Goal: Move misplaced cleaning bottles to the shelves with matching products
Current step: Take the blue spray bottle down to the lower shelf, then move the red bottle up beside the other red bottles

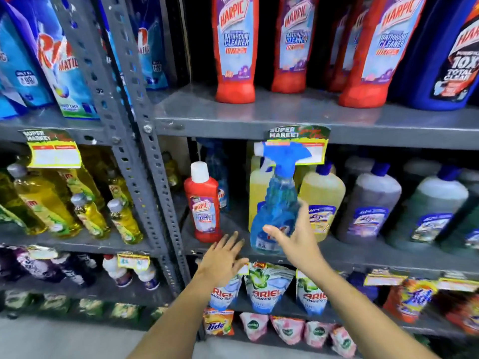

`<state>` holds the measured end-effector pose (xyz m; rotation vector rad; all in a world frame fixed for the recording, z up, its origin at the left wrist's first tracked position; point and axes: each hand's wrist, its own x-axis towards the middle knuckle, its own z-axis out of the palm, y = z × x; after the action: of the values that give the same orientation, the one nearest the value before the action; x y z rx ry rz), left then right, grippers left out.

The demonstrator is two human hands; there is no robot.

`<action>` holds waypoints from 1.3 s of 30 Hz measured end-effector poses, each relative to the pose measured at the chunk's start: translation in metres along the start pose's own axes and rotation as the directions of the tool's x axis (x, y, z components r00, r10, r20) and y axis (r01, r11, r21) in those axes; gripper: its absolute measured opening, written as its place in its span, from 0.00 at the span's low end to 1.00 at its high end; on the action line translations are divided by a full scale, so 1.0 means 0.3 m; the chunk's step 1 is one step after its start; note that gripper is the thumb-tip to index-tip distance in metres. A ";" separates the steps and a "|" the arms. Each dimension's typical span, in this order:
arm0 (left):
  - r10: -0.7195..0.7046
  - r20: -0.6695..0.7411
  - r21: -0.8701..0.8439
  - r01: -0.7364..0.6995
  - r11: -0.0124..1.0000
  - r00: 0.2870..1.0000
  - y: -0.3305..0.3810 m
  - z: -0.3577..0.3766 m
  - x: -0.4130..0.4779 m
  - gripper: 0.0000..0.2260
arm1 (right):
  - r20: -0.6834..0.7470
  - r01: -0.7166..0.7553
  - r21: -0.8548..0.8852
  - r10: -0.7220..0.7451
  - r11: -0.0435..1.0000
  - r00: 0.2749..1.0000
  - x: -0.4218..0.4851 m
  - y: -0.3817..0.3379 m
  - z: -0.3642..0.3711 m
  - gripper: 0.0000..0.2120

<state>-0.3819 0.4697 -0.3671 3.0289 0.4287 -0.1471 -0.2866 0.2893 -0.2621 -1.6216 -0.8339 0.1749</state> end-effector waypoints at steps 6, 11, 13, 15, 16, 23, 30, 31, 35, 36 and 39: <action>0.001 -0.027 -0.005 -0.001 1.000 1.000 -0.015 0.067 0.017 0.44 | -0.064 -0.145 0.006 0.145 0.989 0.987 0.048 0.198 0.024 0.33; 0.006 -0.037 -0.046 -0.008 0.999 0.999 -0.036 0.099 0.013 0.30 | -0.086 -0.167 0.001 0.166 0.986 0.982 0.087 0.276 0.040 0.34; 0.012 -0.055 -0.038 -0.014 0.999 0.998 -0.038 0.104 0.011 0.33 | -0.070 -0.174 -0.027 0.172 0.984 0.983 0.102 0.302 0.044 0.36; 0.016 -0.069 -0.043 -0.019 0.999 0.997 -0.038 0.112 0.010 0.34 | -0.059 -0.178 -0.056 0.175 0.982 0.983 0.109 0.323 0.043 0.37; 0.017 -0.074 -0.044 -0.021 0.999 0.997 -0.038 0.115 0.010 0.34 | -0.058 -0.169 -0.070 0.165 0.983 0.985 0.108 0.328 0.044 0.38; 0.007 -0.107 -0.034 -0.011 0.999 0.994 -0.031 0.111 0.004 0.28 | -0.088 -0.170 -0.078 0.163 0.982 0.983 0.080 0.314 0.051 0.35; 0.032 -0.090 0.018 -0.031 0.999 0.995 -0.039 0.122 -0.008 0.38 | -0.313 0.181 -0.209 -0.241 0.961 0.919 -0.017 0.103 0.227 0.18; 0.036 -0.084 0.009 -0.036 0.999 0.996 -0.042 0.126 -0.012 0.39 | -0.227 0.184 -0.214 -0.232 0.959 0.946 0.014 0.069 0.257 0.20; 0.039 -0.105 -0.066 -0.046 0.997 0.994 -0.041 0.124 -0.025 0.42 | 0.055 0.034 -0.228 -0.022 0.973 0.998 0.187 0.022 0.360 0.39; 0.038 -0.115 -0.071 -0.047 0.996 0.993 -0.039 0.122 -0.025 0.42 | 0.122 -0.008 -0.214 0.034 0.977 0.992 0.222 0.031 0.383 0.44; 0.033 -0.126 -0.070 -0.043 0.997 0.991 -0.038 0.132 -0.022 0.40 | 0.248 -0.102 -0.197 0.150 0.975 0.957 0.285 0.063 0.439 0.46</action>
<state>-0.3946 0.4752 -0.4064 2.9825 0.3763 0.0596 -0.2886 0.4460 -0.2833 -1.8520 -0.9694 0.4212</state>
